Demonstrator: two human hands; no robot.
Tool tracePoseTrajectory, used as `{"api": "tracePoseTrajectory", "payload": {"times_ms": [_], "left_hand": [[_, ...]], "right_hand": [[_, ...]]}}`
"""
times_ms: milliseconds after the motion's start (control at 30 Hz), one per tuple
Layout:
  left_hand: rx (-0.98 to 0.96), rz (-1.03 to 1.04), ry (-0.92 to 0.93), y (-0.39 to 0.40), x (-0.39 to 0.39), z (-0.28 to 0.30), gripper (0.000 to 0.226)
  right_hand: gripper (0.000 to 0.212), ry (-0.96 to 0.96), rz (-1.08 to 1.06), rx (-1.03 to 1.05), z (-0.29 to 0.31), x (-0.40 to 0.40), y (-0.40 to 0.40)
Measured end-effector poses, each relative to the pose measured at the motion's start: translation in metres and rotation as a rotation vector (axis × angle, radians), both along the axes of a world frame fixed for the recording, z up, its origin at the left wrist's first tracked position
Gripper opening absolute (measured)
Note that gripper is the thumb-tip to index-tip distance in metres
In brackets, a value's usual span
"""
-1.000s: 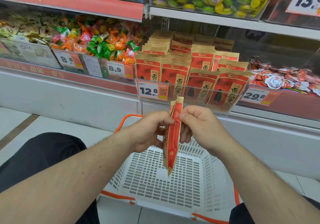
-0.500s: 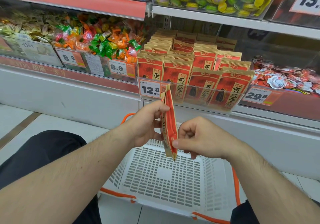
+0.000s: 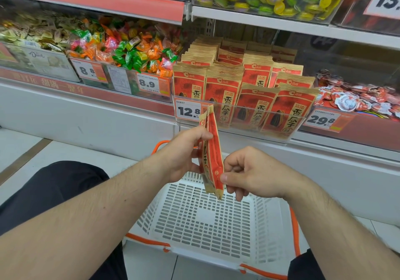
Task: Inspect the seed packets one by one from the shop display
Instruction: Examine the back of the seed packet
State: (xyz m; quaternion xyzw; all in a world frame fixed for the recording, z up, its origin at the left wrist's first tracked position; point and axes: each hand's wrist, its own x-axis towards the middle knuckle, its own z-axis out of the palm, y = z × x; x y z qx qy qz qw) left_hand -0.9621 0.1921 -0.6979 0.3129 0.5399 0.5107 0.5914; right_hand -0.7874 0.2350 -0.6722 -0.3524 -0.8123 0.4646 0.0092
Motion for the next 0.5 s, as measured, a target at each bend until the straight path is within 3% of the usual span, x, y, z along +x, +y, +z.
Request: {"api": "tracePoseTrajectory", "payload": {"times_ms": [100, 200, 267, 367, 433, 500], "left_hand": [[0.064, -0.026, -0.052, -0.002, -0.001, 0.002, 0.030], [0.126, -0.081, -0.146, -0.003, -0.004, 0.003, 0.072], [0.150, -0.083, -0.218, -0.003, -0.005, 0.002, 0.087], [0.142, -0.147, -0.263, -0.004, 0.001, 0.003, 0.073], [0.097, -0.211, -0.283, -0.007, 0.006, 0.006, 0.049], [0.061, -0.192, -0.274, -0.007, 0.009, 0.006, 0.046]], "right_hand": [[0.015, 0.097, -0.044, -0.046, 0.000, 0.001, 0.003], [0.054, 0.183, -0.119, -0.144, -0.006, 0.005, 0.011], [0.073, 0.219, -0.142, -0.200, -0.012, 0.005, 0.013], [0.076, 0.293, -0.250, -0.247, -0.021, -0.004, 0.008], [0.062, 0.340, -0.331, -0.234, -0.025, -0.011, 0.003], [0.047, 0.366, -0.379, -0.211, -0.025, -0.014, 0.001]]}}
